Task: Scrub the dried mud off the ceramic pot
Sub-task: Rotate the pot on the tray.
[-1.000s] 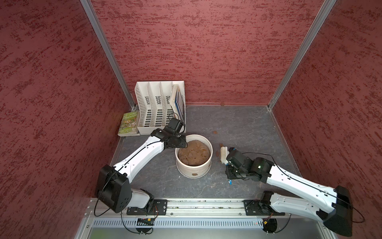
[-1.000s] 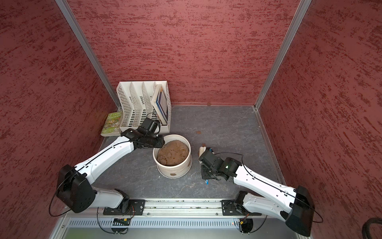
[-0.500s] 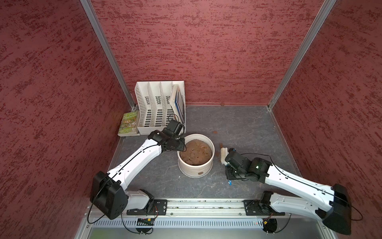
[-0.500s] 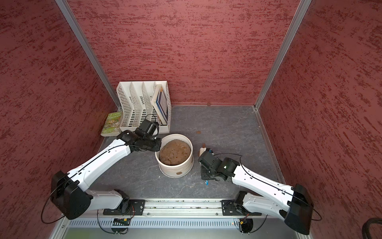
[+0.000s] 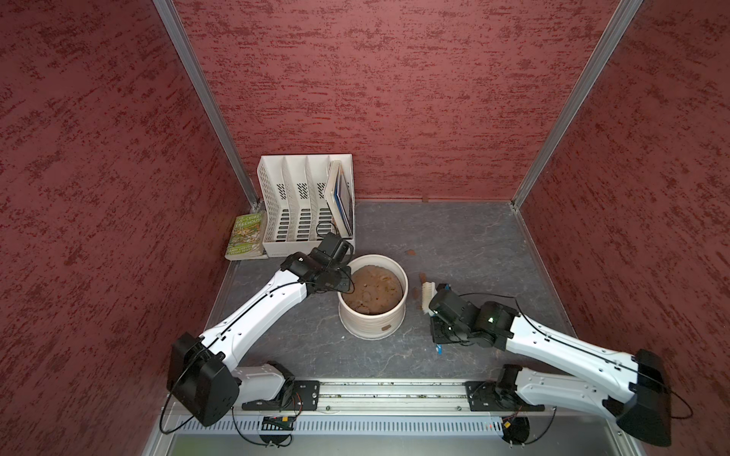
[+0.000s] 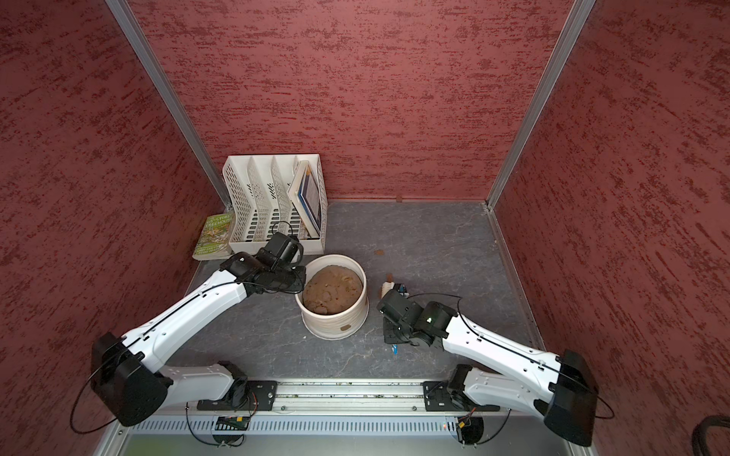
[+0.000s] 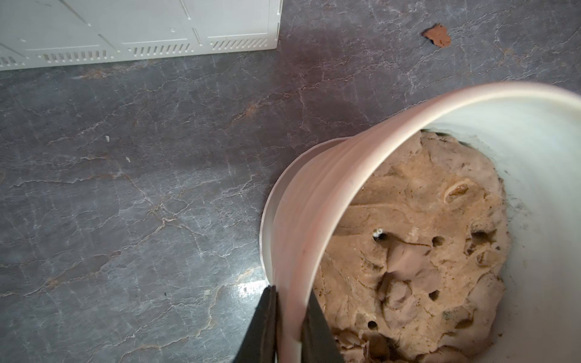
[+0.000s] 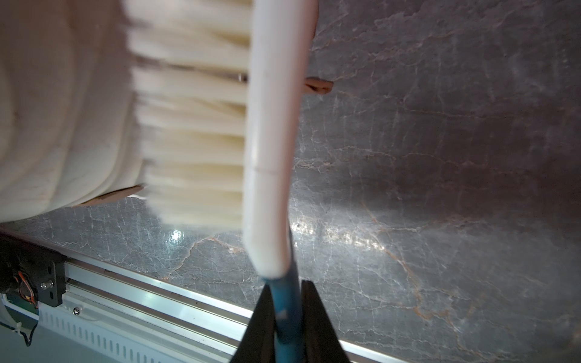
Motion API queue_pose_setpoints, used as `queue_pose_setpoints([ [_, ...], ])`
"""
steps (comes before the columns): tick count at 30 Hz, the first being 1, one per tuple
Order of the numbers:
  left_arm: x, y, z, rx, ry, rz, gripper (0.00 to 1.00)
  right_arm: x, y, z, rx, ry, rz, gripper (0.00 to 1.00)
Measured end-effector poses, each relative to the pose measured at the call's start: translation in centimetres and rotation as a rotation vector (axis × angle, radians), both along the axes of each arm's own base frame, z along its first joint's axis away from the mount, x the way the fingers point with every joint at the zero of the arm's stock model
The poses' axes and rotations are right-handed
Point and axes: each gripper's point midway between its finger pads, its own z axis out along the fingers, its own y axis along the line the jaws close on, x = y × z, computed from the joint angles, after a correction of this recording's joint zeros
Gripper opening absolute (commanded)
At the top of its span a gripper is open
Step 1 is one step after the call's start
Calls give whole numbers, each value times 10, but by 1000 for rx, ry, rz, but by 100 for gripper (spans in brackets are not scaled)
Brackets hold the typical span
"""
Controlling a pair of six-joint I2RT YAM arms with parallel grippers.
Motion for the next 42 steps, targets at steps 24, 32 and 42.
queue_pose_setpoints([
  [24,31,-13,-3,13,-23,-41,19,-3,12,3,-57,12,100,0],
  [32,25,-12,-3,43,-19,-96,3,-3,13,2,-65,17,119,0],
  [42,16,-8,-2,86,-9,-149,0,-3,13,2,-66,18,121,0],
])
